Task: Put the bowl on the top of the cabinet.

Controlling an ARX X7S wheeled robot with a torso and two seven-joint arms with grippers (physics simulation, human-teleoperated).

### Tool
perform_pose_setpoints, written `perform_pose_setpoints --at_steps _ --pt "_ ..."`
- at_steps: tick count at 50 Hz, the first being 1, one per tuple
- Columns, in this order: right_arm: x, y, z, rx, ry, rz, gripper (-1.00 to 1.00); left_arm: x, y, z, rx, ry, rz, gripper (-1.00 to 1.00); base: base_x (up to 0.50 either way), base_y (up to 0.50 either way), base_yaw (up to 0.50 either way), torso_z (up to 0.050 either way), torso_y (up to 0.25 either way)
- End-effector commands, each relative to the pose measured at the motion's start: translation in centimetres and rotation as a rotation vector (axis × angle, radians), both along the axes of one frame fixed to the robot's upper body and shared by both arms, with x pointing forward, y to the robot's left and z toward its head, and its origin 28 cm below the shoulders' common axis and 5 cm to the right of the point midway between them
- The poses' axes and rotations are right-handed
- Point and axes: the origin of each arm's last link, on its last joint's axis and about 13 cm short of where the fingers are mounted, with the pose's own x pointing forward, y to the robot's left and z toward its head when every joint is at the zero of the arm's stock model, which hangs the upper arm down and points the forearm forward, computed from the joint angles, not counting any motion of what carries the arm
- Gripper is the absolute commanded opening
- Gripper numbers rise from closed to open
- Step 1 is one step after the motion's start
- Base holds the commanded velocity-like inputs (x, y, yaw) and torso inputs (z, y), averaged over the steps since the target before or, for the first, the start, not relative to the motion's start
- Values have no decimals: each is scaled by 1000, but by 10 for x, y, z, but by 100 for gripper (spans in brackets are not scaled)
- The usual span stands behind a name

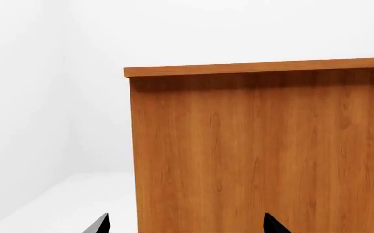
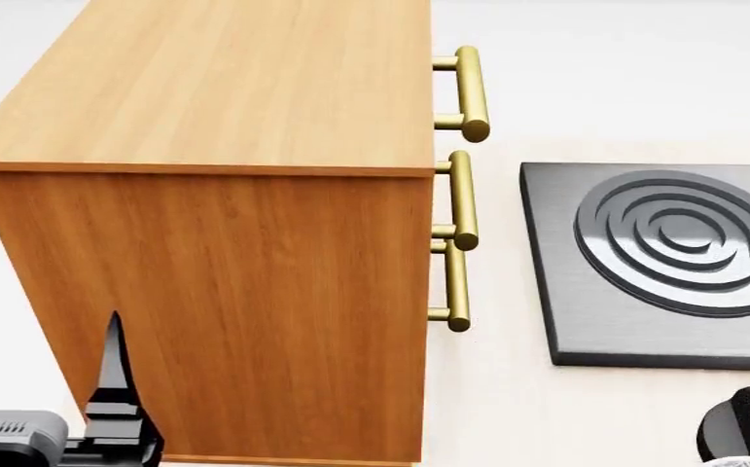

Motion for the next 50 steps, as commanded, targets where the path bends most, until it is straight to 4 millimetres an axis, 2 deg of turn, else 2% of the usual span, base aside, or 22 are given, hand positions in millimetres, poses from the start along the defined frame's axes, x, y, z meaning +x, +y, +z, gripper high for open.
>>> perform_pose_setpoints --at_steps 1,8,9,23,33,37,44,50 --pt "1 0 -2 2 2 -1 100 0 0 0 -2 1 1 100 0 0 0 0 0" --pt "1 0 -4 1 5 3 100 0 0 -1 -1 0 2 100 0 0 0 0 0" --pt "1 0 -4 2 4 1 -100 0 0 0 -1 0 2 100 0 0 0 0 0" --pt "0 0 -3 1 -4 7 -100 0 0 -2 -2 3 4 100 0 0 0 0 0" --pt "2 2 5 -4 -34 10 -100 0 1 -2 -4 4 4 100 0 0 0 0 0" --pt "5 4 15 -17 -72 24 -100 0 1 -4 -5 5 4 100 0 0 0 0 0" --pt "18 14 54 -45 -216 82 -100 -1 1 -2 -6 5 3 100 0 0 0 0 0" --pt "22 23 76 -38 -294 124 -100 -1 2 -3 -6 6 7 100 0 0 0 0 0"
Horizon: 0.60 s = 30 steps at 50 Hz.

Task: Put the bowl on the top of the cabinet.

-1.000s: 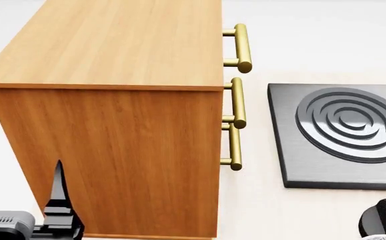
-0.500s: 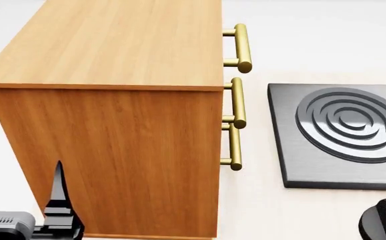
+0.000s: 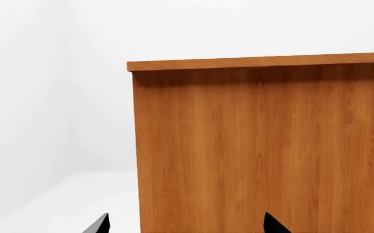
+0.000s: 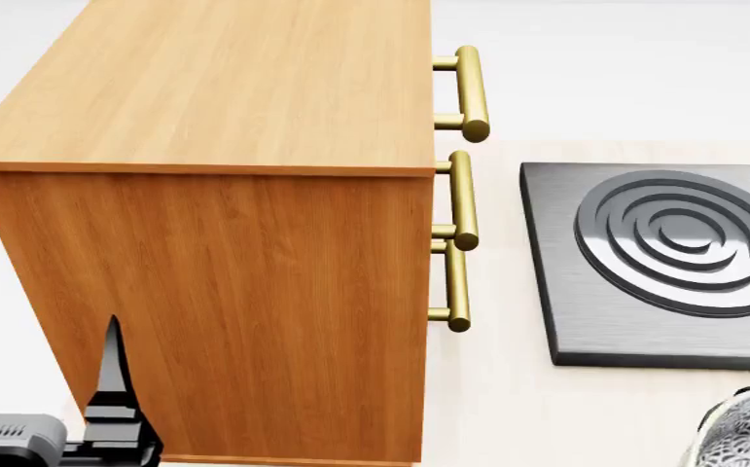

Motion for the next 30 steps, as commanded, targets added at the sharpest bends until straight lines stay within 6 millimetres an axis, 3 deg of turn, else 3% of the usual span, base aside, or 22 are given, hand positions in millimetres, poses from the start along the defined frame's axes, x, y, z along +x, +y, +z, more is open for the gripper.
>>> perform_pose_setpoints --at_steps 1,15,17,20,30 --pt "8 11 41 -30 -170 67 -100 0 1 -1 -1 2 3 100 0 0 0 0 0" --pt "13 19 93 -50 -332 116 -100 1 1 -3 -2 6 1 100 0 0 0 0 0" --pt "13 20 93 -50 -332 116 -100 1 1 -3 -2 6 1 100 0 0 0 0 0" --pt "27 21 116 -62 -352 116 -100 1 1 -2 0 6 4 100 0 0 0 0 0" --pt "49 28 159 -65 -360 149 -100 2 1 -2 3 7 5 100 0 0 0 0 1"
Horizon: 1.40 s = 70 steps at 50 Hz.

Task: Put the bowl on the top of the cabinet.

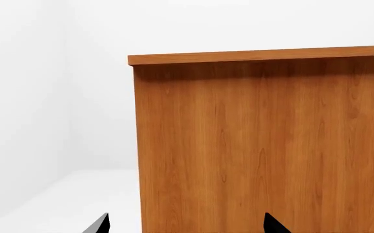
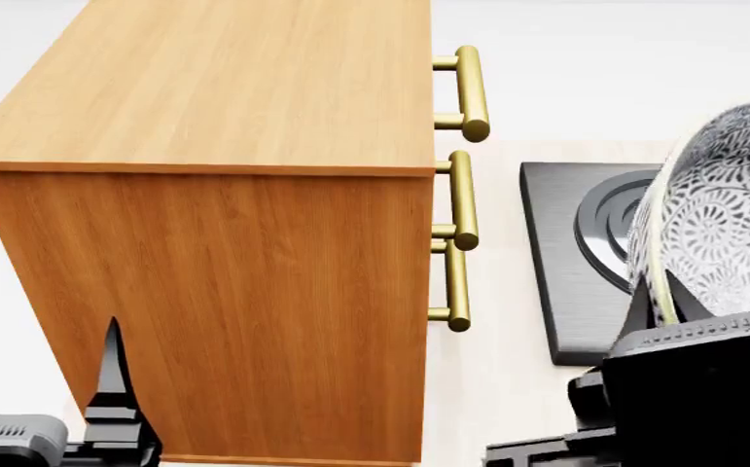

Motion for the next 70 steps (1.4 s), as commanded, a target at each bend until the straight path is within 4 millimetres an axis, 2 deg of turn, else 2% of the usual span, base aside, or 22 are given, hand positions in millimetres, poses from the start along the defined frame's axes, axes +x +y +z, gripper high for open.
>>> perform_pose_setpoints --at_steps 1,16,20,21,28,32,39,43,48,59,70 --pt "17 5 56 -30 -70 18 -100 0 0 1 3 0 1 100 0 0 0 0 0" --pt "48 21 137 -64 -16 83 -100 1 -1 0 7 2 0 100 0 0 0 0 1" --pt "60 31 176 -129 3 110 -100 1 -1 -1 9 5 -1 100 0 0 0 0 0" --pt "60 31 176 -129 3 110 -100 1 -1 -1 9 5 -1 100 0 0 0 0 0" --pt "74 48 218 -129 -41 76 -100 2 0 -1 9 4 3 100 0 0 0 0 0" --pt "79 59 231 -140 -47 77 -100 2 -1 1 10 4 3 100 0 0 0 0 0" --pt "87 81 247 -177 -51 84 -100 2 2 0 13 5 10 100 0 0 0 0 1" --pt "86 101 259 -202 -62 114 -100 1 3 0 9 2 14 100 0 0 0 0 0" --pt "86 111 265 -206 -66 131 -100 0 4 1 6 1 15 100 0 0 0 0 0" --pt "87 128 265 -225 -72 181 -100 0 5 5 10 -6 17 100 0 0 0 0 1" --pt "91 141 243 -273 -53 221 -100 0 5 3 9 -6 19 100 0 0 0 0 0"
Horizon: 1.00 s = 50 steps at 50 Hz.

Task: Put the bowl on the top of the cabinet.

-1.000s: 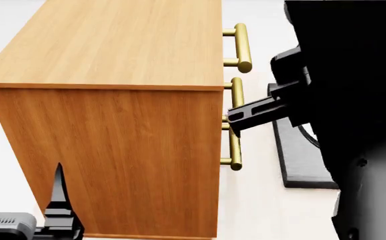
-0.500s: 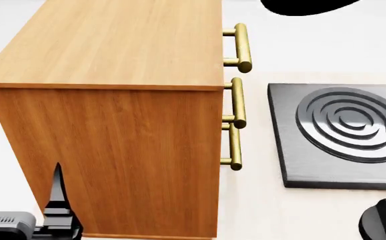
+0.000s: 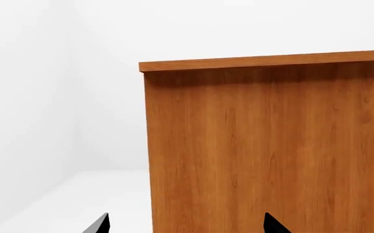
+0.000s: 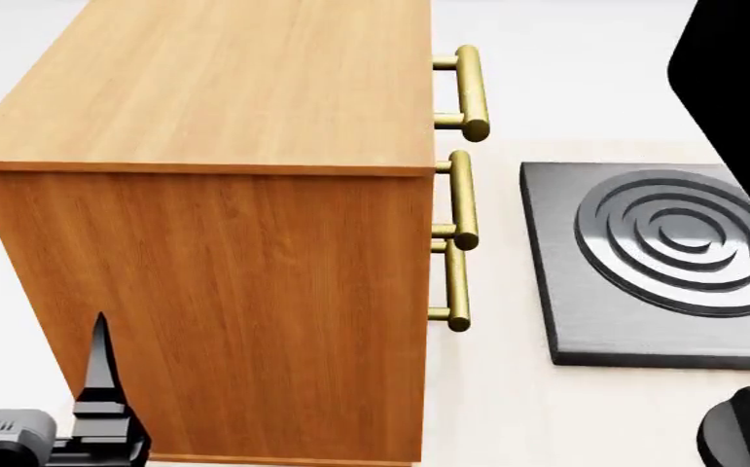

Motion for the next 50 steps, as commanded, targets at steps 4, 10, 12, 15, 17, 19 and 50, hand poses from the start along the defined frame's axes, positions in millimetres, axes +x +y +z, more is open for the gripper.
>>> perform_pose_setpoints --at_steps 4,10,12,15,17,19,50 --pt "5 19 -17 -54 -3 31 -100 0 1 0 -2 0 1 100 0 0 0 0 0" --pt "7 23 -26 -72 13 42 -100 0 1 -1 -3 -1 0 100 0 0 0 0 2" --pt "10 23 -31 -78 20 41 -100 0 1 -1 -3 -1 0 100 0 0 0 0 0" --pt "12 23 -33 -80 27 40 -100 0 1 -1 -3 0 0 100 0 0 0 0 0" --pt "14 22 -35 -82 32 38 -100 1 1 -1 -2 2 -1 100 0 0 0 0 0" --pt "15 22 -38 -87 36 36 -100 1 1 -1 -2 1 -1 100 0 0 0 0 0" --pt "36 19 -70 -118 100 16 -100 0 1 -2 -3 3 1 100 0 0 0 0 1"
